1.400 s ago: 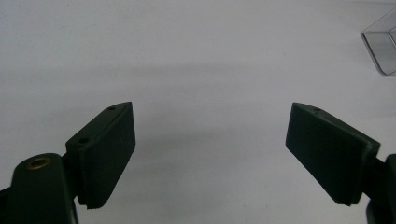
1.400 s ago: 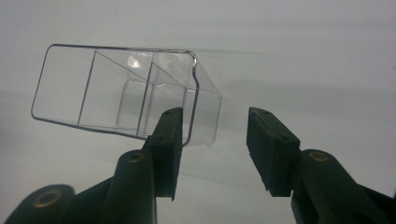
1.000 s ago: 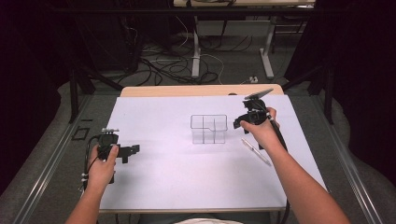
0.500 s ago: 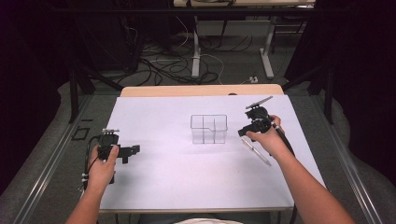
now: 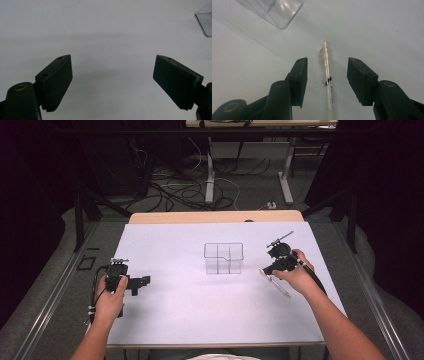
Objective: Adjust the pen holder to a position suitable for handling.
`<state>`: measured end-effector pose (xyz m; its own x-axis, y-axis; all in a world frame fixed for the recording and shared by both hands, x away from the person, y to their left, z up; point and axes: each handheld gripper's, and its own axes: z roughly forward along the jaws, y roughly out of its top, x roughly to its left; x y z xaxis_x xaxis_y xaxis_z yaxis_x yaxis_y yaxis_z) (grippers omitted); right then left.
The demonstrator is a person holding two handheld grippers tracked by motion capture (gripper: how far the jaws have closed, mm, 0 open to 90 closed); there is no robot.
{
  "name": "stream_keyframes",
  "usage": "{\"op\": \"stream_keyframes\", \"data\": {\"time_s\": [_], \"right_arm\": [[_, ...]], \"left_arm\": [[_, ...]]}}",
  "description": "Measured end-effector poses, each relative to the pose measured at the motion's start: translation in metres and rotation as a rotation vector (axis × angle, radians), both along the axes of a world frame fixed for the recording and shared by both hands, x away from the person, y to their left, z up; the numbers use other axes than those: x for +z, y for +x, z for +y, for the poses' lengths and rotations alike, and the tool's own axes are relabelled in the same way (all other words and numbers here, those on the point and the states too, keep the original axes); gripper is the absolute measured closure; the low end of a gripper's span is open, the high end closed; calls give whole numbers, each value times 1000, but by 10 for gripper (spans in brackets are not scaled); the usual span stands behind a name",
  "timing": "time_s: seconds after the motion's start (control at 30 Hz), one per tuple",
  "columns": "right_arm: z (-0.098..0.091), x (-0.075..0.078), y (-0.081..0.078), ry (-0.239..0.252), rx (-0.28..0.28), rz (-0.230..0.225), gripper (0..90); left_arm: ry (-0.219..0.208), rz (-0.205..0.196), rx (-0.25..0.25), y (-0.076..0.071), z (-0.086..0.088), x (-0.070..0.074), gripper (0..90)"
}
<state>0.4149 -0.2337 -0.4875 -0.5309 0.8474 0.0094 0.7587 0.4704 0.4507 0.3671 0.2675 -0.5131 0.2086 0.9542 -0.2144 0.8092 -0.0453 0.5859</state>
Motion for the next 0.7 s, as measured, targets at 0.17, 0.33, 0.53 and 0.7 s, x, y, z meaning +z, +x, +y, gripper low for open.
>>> {"op": "stream_keyframes", "data": {"time_s": [0.17,0.33,0.53,0.7], "right_arm": [[-5,-7,-5,-34,25,-6,497],[-11,-12,-9,-59,34,8,520],[-16,-19,-14,-66,58,43,572],[-22,-26,-17,-102,75,53,603]], "left_arm": [[1,-1,-3,0,0,0,157],[0,-3,-1,0,-1,-1,158],[-1,3,-5,0,-1,0,158],[1,3,-6,0,-1,-1,157]]}}
